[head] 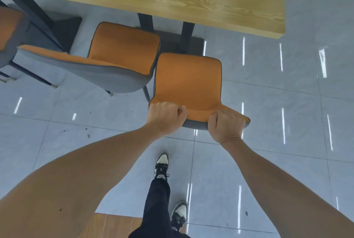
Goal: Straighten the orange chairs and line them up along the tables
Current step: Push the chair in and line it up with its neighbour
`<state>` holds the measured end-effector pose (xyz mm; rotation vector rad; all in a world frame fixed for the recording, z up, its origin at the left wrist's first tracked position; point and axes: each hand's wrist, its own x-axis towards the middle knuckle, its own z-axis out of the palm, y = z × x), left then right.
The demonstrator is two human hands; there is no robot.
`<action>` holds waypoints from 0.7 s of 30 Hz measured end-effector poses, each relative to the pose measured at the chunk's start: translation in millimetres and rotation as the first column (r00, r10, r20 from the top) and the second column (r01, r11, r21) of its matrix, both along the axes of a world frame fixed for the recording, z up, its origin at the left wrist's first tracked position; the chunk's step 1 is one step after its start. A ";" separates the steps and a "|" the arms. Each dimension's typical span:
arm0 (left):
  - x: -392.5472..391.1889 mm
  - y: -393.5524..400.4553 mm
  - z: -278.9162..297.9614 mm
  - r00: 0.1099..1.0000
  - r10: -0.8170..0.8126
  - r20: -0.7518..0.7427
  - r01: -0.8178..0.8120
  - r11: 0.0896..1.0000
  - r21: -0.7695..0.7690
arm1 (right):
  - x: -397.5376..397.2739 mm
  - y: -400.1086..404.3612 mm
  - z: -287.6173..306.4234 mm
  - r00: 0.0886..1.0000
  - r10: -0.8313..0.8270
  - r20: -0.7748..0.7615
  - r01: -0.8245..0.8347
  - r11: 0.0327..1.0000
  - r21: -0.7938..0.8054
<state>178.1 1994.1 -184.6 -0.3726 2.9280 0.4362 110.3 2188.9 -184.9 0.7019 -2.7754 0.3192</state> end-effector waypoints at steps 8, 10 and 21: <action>-58.8 -44.8 -10.4 0.997 -0.035 -0.076 0.036 0.999 0.014 | -54.9 -35.3 -11.4 1.000 -0.002 0.013 0.003 1.000 -0.020; -68.2 -46.9 -9.6 0.996 -0.049 -0.073 0.049 0.999 0.003 | -63.7 -37.9 -8.5 1.000 0.002 -0.014 -0.002 1.000 -0.003; -109.3 -58.0 -15.0 0.994 -0.078 -0.072 0.078 0.997 0.002 | -104.7 -46.3 -13.7 1.000 -0.008 0.030 0.007 1.000 0.019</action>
